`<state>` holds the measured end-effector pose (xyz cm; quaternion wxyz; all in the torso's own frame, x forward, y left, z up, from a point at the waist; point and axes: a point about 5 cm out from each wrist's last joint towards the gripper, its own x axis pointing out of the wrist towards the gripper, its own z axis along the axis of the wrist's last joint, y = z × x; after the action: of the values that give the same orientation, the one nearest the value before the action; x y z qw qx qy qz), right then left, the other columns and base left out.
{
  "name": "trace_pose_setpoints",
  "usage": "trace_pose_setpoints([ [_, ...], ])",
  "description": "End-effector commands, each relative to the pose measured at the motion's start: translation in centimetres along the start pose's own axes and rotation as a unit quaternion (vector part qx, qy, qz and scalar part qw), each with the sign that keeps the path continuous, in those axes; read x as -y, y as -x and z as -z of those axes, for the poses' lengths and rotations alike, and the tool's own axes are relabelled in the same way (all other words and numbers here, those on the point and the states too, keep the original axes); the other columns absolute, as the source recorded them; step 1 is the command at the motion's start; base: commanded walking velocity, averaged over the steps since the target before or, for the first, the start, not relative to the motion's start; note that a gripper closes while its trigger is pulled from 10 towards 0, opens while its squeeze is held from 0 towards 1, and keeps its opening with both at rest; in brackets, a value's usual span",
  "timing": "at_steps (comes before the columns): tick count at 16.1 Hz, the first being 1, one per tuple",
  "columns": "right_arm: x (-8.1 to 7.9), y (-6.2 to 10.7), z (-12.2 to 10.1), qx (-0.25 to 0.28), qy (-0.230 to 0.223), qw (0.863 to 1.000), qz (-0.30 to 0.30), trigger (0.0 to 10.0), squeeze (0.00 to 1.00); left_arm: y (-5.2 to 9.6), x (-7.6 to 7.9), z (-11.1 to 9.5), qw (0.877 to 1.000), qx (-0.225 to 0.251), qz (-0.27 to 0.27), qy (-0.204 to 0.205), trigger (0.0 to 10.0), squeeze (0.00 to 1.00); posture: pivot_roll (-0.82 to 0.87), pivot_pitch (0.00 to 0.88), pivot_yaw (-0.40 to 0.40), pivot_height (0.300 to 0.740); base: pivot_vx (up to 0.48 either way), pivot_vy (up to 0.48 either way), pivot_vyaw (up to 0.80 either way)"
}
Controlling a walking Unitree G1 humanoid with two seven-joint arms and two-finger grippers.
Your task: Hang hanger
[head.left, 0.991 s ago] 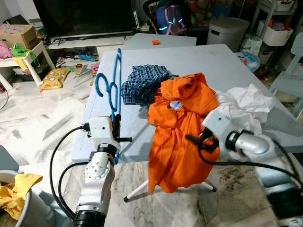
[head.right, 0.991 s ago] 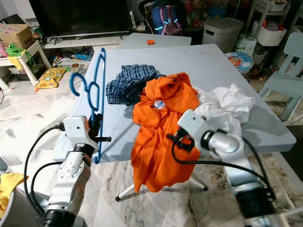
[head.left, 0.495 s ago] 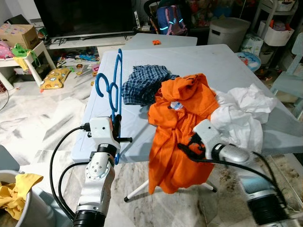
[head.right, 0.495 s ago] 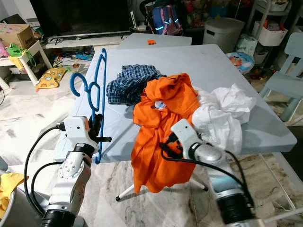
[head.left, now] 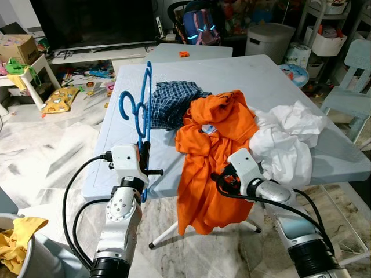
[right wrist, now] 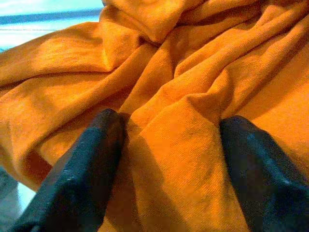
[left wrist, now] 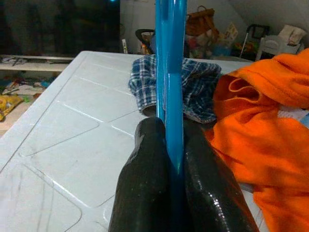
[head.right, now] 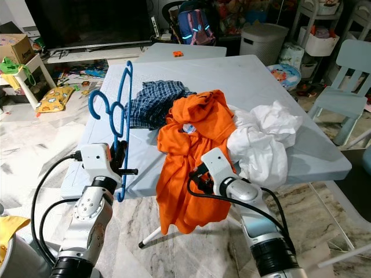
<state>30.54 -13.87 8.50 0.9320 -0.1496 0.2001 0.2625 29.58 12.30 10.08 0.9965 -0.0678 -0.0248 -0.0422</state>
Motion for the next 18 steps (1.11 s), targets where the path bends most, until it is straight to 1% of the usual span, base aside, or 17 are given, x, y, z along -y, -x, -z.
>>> trace_pose_setpoints([
  [1, -0.1, -0.1, 1.8, -0.043, -0.009, 0.999, 0.004, 0.0, 0.00, -0.2, -0.1, -0.1, 1.000, 0.001, -0.002, 0.001, 10.0, 0.00, -0.19, 0.000, 0.053, 0.740, 0.000, 0.000, 0.00],
  [3, 0.1, -0.2, 1.9, -0.039, -0.027, 0.999, 0.012, 0.0, 0.00, -0.2, -0.1, -0.1, 1.000, 0.002, -0.002, 0.002, 10.0, 0.00, -0.19, 0.000, 0.050, 0.740, 0.000, 0.000, 0.00],
  [7, 0.6, -0.9, 1.7, -0.025, -0.081, 0.995, 0.042, 0.0, 0.00, 0.0, -0.4, -0.1, 1.000, 0.002, -0.009, -0.001, 10.0, 0.00, -0.18, 0.000, 0.041, 0.740, 0.000, 0.000, 0.00],
  [9, 0.6, -1.1, 1.6, -0.025, -0.091, 0.994, 0.048, 0.0, 0.00, 0.0, -0.4, -0.2, 1.000, 0.003, -0.010, -0.002, 10.0, 0.00, -0.17, 0.000, 0.039, 0.740, 0.000, 0.000, 0.00],
  [12, 1.0, -2.2, 0.9, -0.019, -0.110, 0.991, 0.069, 0.0, 0.00, 0.1, -0.6, -0.2, 1.000, 0.004, -0.015, -0.004, 10.0, 0.00, -0.15, 0.000, 0.028, 0.740, 0.000, 0.000, 0.00],
  [13, 1.3, -2.7, 0.5, -0.016, -0.126, 0.989, 0.079, 0.0, 0.00, 0.2, -0.7, -0.2, 1.000, 0.004, -0.017, -0.004, 10.0, 0.00, -0.15, 0.000, 0.027, 0.740, 0.000, 0.000, 0.00],
  [14, 1.7, -3.5, -0.4, -0.015, -0.133, 0.987, 0.084, 0.0, 0.00, 0.3, -0.6, -0.2, 1.000, 0.004, -0.018, -0.004, 10.0, 0.00, -0.15, 0.000, 0.022, 0.740, 0.000, 0.000, 0.00],
  [15, 1.9, -4.3, -2.0, -0.010, -0.129, 0.989, 0.078, 0.0, 0.00, 0.3, -0.5, -0.1, 1.000, 0.004, -0.018, -0.003, 10.0, 0.00, -0.15, 0.000, 0.015, 0.740, 0.000, 0.000, 0.00],
  [16, 2.0, -4.7, -3.0, -0.003, -0.127, 0.989, 0.073, 0.0, 0.00, 0.2, -0.4, -0.2, 1.000, 0.005, -0.019, -0.002, 10.0, 0.00, -0.14, 0.000, 0.008, 0.740, 0.000, 0.000, 0.00],
  [17, 2.0, -5.4, -5.2, 0.014, -0.115, 0.991, 0.064, 0.0, 0.00, 0.1, -0.4, -0.3, 1.000, 0.009, -0.024, 0.000, 10.0, 0.00, -0.14, 0.000, -0.002, 0.740, 0.000, 0.000, 0.00],
  [18, 1.9, -5.7, -6.5, 0.025, -0.112, 0.992, 0.056, 0.0, 0.00, 0.1, -0.5, -0.4, 1.000, 0.011, -0.027, 0.001, 10.0, 0.00, -0.13, 0.000, -0.010, 0.740, 0.000, 0.000, 0.00],
])
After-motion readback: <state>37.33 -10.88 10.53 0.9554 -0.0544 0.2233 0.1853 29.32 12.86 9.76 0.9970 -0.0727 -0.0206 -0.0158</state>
